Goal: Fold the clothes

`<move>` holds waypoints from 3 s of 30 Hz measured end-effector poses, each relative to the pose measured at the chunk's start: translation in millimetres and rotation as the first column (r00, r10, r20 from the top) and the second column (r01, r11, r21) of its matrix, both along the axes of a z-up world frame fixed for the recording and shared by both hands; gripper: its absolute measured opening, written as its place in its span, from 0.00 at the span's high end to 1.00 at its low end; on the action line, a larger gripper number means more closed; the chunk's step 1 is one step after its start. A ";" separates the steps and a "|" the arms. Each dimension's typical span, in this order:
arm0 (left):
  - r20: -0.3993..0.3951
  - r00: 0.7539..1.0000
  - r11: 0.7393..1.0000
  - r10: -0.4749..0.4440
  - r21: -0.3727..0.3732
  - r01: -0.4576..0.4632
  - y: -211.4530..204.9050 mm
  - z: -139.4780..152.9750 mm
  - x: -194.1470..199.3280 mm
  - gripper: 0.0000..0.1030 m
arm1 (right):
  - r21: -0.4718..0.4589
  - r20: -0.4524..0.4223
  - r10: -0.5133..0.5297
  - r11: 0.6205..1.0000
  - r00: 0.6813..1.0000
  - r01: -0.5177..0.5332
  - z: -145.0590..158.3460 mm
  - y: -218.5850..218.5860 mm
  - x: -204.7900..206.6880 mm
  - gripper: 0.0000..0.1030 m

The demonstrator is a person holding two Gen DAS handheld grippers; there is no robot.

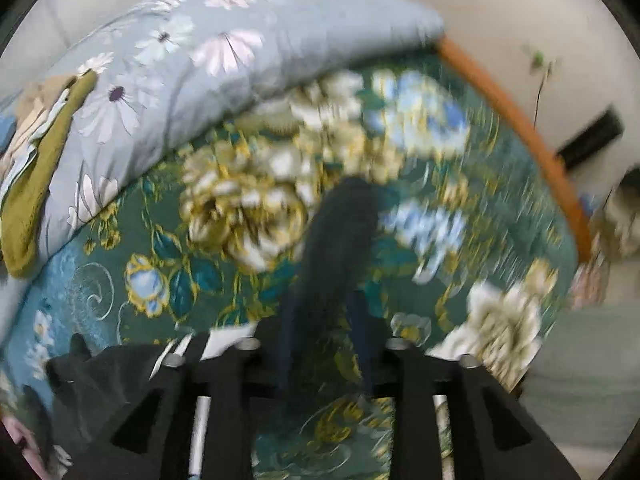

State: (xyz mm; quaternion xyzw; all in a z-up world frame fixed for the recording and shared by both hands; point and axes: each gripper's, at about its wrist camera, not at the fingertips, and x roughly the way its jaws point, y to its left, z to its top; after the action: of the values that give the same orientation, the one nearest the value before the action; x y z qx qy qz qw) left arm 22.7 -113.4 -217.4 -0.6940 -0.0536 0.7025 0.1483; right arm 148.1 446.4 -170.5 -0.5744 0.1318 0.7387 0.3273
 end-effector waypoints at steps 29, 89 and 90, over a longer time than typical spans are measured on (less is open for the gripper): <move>0.259 0.932 0.958 -0.255 0.202 0.206 13.2 -126.4 -19.9 0.47 | -0.615 0.132 0.817 0.511 0.561 -0.600 -170.4 -249.6 -112.2 0.84; 0.148 0.989 0.992 0.019 0.120 -0.037 -62.9 -120.3 19.8 0.47 | -0.479 0.081 0.405 0.817 0.911 -0.321 -137.3 -171.2 -29.2 0.64; 0.161 0.987 0.994 -0.006 0.108 -0.011 -58.5 -129.6 25.6 0.47 | -0.500 0.098 0.380 0.818 0.920 -0.285 -149.2 -167.9 -17.2 0.64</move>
State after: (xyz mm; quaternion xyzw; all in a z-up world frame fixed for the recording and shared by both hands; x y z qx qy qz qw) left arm 48.3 -171.9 -346.9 -0.7391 -0.1046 0.6405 0.1802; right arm 130.9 278.5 -319.7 -0.7200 0.1738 0.6698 0.0528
